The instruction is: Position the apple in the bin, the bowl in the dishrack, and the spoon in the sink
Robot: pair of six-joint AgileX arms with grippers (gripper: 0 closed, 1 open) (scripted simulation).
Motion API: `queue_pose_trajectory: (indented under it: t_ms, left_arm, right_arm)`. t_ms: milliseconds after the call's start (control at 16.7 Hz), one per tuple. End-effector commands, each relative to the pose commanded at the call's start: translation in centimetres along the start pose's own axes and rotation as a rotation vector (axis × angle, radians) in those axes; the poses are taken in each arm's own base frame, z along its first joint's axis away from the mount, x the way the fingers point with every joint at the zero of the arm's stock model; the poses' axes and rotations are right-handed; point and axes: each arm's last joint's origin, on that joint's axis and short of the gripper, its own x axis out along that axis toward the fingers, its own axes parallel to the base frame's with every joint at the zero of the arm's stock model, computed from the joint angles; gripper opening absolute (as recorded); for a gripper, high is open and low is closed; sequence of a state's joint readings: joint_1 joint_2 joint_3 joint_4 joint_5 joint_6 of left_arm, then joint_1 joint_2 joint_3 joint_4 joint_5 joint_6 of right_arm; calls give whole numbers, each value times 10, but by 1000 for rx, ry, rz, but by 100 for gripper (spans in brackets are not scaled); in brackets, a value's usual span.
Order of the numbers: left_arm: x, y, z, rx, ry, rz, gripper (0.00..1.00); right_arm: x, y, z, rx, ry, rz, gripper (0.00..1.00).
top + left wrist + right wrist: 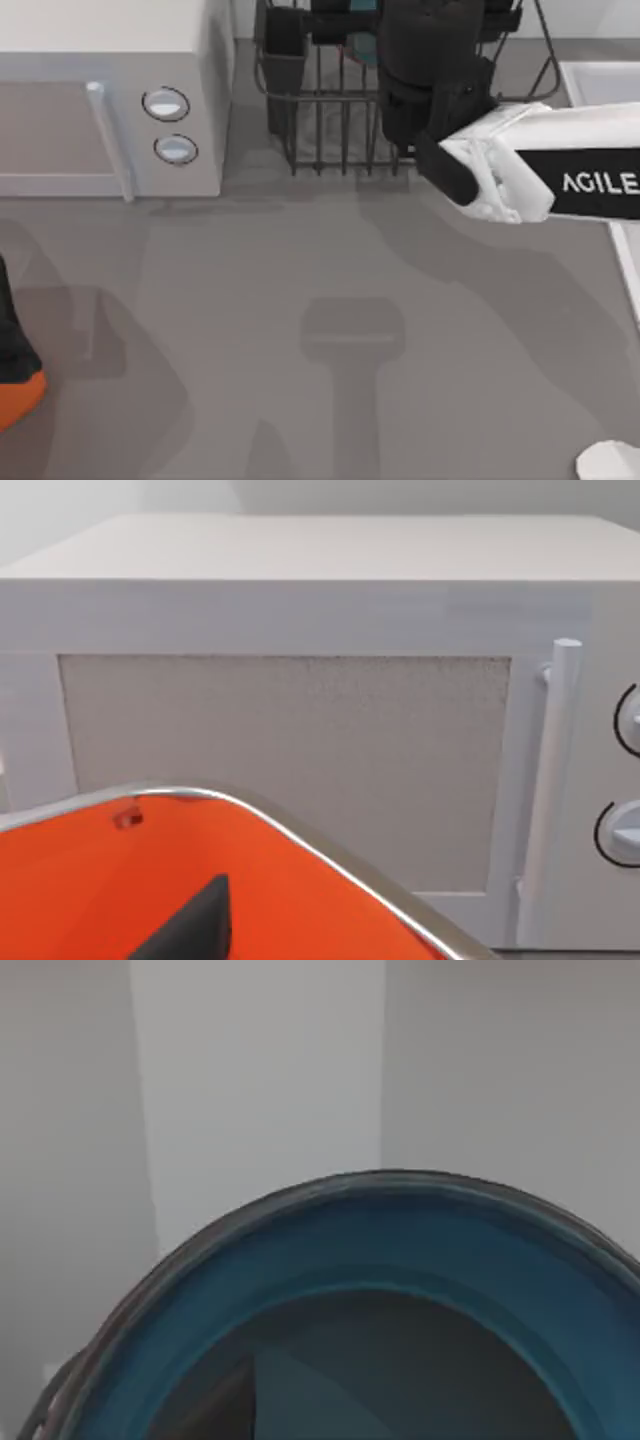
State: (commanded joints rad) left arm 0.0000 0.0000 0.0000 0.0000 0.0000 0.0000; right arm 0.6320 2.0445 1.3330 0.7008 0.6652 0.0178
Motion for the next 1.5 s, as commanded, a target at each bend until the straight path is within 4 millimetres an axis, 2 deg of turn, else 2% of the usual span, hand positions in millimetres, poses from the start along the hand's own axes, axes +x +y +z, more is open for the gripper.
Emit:
queue_pose_trajectory:
  t_ms: [300, 420, 540, 720, 900, 1080, 1200, 1380, 1500]
  left_arm:
    - [0, 0, 0, 0, 0, 0, 100]
    - [0, 0, 0, 0, 0, 0, 100]
    - [0, 0, 0, 0, 0, 0, 100]
    - [0, 0, 0, 0, 0, 0, 100]
    - [0, 0, 0, 0, 0, 0, 100]
    - [0, 0, 0, 0, 0, 0, 100]
    - [0, 0, 0, 0, 0, 0, 100]
    - [0, 0, 0, 0, 0, 0, 100]
    - [0, 0, 0, 0, 0, 0, 100]
  right_arm:
    - [-1, 1, 0, 0, 0, 2, 100]
    - [-3, -7, 3, 0, 3, 14, 100]
    - [-8, -24, 9, -2, 13, 37, 100]
    - [-29, -67, 21, -9, 42, 82, 100]
    - [-69, -123, 31, -19, 86, 122, 100]
    - [-130, -179, 30, -21, 117, 144, 100]
    - [-174, -209, 21, -16, 114, 145, 100]
    - [-226, -239, -5, -9, 87, 127, 100]
    - [-248, -250, -24, -6, 67, 104, 100]
